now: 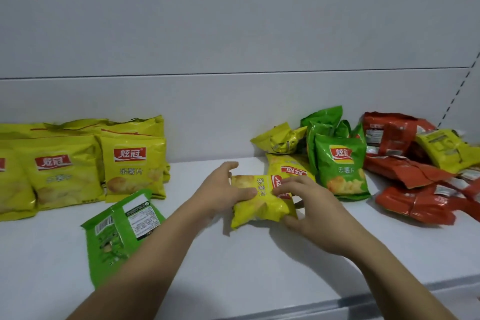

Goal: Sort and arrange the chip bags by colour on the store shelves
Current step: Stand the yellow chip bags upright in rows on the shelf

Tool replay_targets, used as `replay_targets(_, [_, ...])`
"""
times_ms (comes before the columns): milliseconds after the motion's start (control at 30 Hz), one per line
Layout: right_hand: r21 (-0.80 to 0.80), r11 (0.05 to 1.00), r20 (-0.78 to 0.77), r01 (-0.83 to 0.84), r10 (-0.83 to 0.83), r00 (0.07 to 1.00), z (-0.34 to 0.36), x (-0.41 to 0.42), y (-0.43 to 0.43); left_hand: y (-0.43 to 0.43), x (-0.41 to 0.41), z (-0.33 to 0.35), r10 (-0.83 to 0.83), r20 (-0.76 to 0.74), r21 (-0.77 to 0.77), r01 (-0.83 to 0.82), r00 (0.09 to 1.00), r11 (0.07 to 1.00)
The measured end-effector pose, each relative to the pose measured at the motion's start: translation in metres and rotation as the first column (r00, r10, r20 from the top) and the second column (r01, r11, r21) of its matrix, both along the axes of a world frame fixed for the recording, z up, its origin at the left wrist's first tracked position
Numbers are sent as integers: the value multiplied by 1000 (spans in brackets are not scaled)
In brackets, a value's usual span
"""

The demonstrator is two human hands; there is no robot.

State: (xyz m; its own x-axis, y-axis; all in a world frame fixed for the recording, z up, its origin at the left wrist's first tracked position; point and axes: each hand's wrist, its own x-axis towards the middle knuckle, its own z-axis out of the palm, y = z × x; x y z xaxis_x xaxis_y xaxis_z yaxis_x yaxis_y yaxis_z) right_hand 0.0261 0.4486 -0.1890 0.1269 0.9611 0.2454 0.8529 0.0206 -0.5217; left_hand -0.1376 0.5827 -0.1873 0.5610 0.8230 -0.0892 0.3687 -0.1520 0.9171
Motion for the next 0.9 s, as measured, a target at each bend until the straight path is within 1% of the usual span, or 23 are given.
replay_targets(33, [70, 997, -83, -30, 36, 996, 0, 3, 1, -1, -3, 1, 52, 116, -66, -45, 992, 997])
replay_targets(67, [147, 988, -187, -37, 65, 980, 2, 5, 1, -1, -7, 4, 105, 242, -132, -74, 965, 988])
replay_targets(100, [212, 977, -300, -4, 69, 951, 7, 7, 4, -1, -10, 8, 161, 362, -187, -98, 918, 978])
replay_targets(133, [240, 969, -412, 57, 49, 910, 13, 8, 9, 0, -13, 13, 215, 459, -215, -127, 862, 968])
replay_targets(167, [218, 969, -512, 113, 15, 859, 22, 8, 16, 1, -13, 17, 260, 528, -214, -169, 809, 962])
replay_targets(200, [168, 977, -600, 130, -3, 800, 31, 7, 25, 2, -12, 21, 285, 576, -194, -211, 766, 958])
replay_targets(233, [125, 986, -680, 107, 6, 733, 39, 7, 37, 2, -10, 26, 300, 611, -171, -248, 732, 953])
replay_targets(300, [122, 990, -792, 65, 58, 608, 53, 2, 59, 0, -5, 35, 318, 671, -145, -302, 670, 942])
replay_targets(367, [170, 979, -842, 109, 87, 532, 63, 0, 80, -1, -4, 43, 355, 734, -202, -313, 579, 928])
replay_targets(433, [190, 971, -880, 145, 103, 463, 70, -2, 95, 0, -5, 45, 429, 756, -316, -297, 494, 901])
replay_targets(467, [203, 969, -892, 143, 123, 434, 73, -4, 102, 1, -6, 45, 480, 733, -356, -329, 482, 874])
replay_targets(533, [228, 969, -891, 97, 167, 421, 77, -6, 112, 1, -9, 42, 557, 670, -389, -407, 491, 827])
replay_targets(600, [236, 972, -872, 16, 205, 444, 79, -10, 120, -1, -11, 43, 552, 659, -405, -377, 510, 833])
replay_targets(633, [233, 972, -868, -24, 219, 446, 80, -12, 122, -1, -14, 43, 536, 650, -399, -359, 538, 844])
replay_targets(700, [230, 970, -875, -74, 239, 421, 79, -16, 127, -1, -19, 42, 548, 589, -388, -387, 595, 837])
replay_targets(733, [230, 969, -881, -91, 247, 403, 78, -18, 129, -1, -21, 41, 565, 561, -391, -408, 605, 825])
replay_targets(767, [229, 967, -884, -111, 254, 393, 78, -20, 130, 0, -24, 41, 577, 550, -396, -420, 604, 817])
replay_targets(833, [229, 962, -880, -146, 269, 391, 78, -22, 132, -2, -28, 43, 564, 576, -383, -415, 591, 826])
replay_targets(900, [242, 959, -879, -147, 280, 385, 80, -21, 134, -3, -31, 48, 551, 601, -333, -445, 580, 831])
